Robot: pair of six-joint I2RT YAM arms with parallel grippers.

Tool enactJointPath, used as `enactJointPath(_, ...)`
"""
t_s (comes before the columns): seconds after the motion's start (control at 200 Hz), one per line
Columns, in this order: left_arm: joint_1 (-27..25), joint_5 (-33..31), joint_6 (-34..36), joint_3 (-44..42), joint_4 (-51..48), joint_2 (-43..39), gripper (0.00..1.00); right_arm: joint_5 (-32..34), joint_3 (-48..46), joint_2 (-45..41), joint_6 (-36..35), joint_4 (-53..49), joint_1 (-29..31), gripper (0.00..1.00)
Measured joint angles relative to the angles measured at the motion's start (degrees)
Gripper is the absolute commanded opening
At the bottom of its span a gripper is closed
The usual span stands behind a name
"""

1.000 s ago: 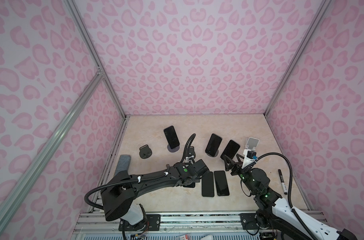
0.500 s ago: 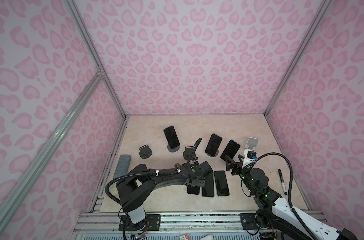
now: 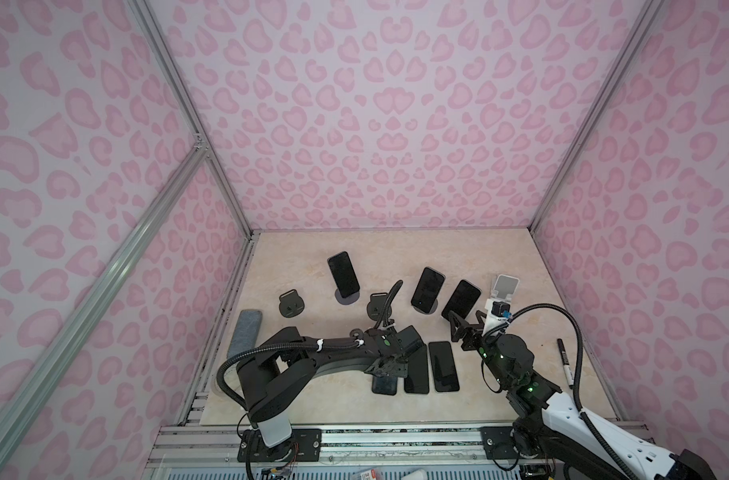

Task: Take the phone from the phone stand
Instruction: 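Lower the purple-edged phone flat beside the other phones and open left gripper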

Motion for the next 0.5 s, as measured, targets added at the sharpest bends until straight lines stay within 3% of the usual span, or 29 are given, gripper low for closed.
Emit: enactJointPath(0.5,3.5,1.14,5.57,0.7,1.55,1.88,0.83,-0.59,0.0,-0.39,0.0,-0.02,0.02,0.93)
